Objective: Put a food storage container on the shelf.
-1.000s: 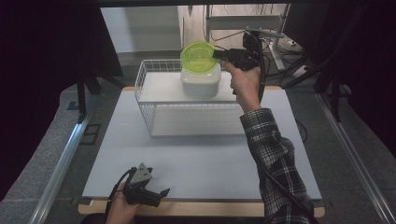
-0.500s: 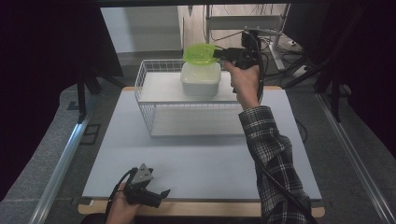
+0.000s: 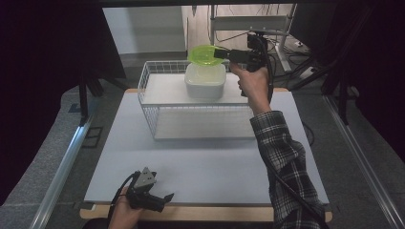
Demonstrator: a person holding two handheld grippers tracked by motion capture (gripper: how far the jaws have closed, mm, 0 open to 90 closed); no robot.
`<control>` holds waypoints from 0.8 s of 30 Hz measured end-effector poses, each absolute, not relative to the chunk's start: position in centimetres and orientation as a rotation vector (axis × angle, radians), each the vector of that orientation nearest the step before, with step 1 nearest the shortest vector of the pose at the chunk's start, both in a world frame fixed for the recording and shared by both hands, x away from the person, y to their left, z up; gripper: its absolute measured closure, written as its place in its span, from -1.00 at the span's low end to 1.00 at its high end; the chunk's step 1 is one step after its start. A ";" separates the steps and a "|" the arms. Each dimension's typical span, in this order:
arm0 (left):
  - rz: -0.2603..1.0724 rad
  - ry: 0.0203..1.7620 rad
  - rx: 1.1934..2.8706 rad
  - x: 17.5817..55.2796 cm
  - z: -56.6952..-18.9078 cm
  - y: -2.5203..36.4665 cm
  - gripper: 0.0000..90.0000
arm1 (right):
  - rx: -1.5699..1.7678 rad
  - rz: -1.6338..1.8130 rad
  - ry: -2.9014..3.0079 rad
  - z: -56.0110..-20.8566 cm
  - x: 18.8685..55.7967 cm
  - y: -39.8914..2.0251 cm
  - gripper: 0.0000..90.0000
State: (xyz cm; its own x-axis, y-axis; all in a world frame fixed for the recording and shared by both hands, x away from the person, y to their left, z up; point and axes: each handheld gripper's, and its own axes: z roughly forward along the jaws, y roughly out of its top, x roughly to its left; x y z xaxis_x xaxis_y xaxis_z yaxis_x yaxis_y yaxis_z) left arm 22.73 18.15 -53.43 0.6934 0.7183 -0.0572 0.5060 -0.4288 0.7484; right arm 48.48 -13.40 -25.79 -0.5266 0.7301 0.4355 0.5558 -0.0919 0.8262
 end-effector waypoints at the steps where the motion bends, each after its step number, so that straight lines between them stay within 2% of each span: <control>1: 0.348 0.934 2.120 22.7 -53.4 18.2 -0.99 | 1.412 1.677 2.015 -25.8 48.3 -13.5 -0.76; 6: 0.345 0.936 2.117 22.8 -53.4 18.2 -0.99 | 1.320 1.633 2.065 -26.3 47.5 -14.1 -0.84; 24: 0.332 0.931 2.084 22.8 -53.3 18.4 -0.99 | 1.171 1.570 2.156 -28.9 44.3 -15.2 -0.86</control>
State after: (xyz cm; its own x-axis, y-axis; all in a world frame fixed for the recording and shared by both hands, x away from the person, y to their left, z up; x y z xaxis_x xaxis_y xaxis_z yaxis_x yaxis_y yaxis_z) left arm 22.76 18.36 -53.30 0.6930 0.7163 -0.0821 0.5030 -0.3987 0.7668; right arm 44.33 -15.22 -28.93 -0.6549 0.7097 0.2597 0.4653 0.1079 0.8786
